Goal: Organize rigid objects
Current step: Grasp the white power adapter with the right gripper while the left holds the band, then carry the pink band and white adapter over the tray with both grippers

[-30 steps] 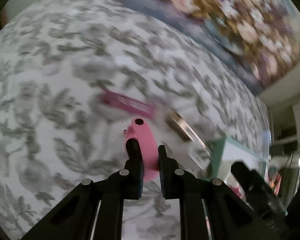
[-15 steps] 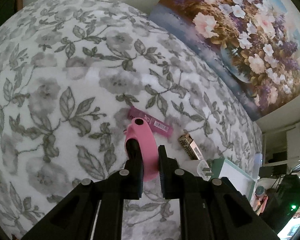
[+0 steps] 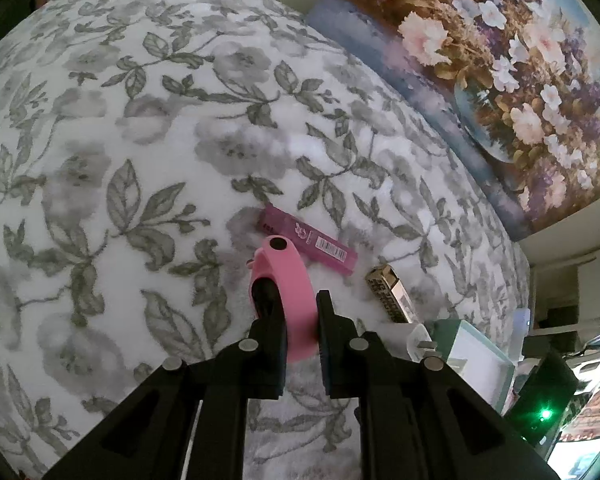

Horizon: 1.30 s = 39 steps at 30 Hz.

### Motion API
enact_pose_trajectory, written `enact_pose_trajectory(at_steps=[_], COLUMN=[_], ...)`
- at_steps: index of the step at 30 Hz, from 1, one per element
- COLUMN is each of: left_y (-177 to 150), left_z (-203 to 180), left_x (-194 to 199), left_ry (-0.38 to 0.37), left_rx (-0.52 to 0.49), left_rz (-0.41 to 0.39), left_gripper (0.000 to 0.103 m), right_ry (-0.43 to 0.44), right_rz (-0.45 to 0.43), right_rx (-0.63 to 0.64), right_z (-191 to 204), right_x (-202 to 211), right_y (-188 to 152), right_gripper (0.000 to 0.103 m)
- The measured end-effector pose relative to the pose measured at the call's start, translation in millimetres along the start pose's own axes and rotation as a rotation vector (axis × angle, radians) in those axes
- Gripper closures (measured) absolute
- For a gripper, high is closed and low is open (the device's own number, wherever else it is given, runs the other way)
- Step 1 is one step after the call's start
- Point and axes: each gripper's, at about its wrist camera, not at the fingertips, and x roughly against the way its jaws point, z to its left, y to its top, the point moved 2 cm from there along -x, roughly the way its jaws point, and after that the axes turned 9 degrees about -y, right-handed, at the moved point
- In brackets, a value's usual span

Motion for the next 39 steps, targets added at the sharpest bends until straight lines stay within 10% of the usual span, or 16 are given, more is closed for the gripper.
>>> enact_pose_trajectory(at_steps=[21,39], left_y=[-3,-68], left_z=[-47,-161], left_x=[30,8], left_ry=[-0.011,-0.079], left_rx=[-0.089,-0.332], left_rz=[-0.108,-0.093], left_gripper=[0.089,0.089], right_ry=[0.132,0.033], right_rz=[-0.072,-0.116], right_rx=[-0.064,-0.315], right_z=[-21,-164], right_x=[36,78], right_y=[14,11], right_gripper=[0.057,0.057])
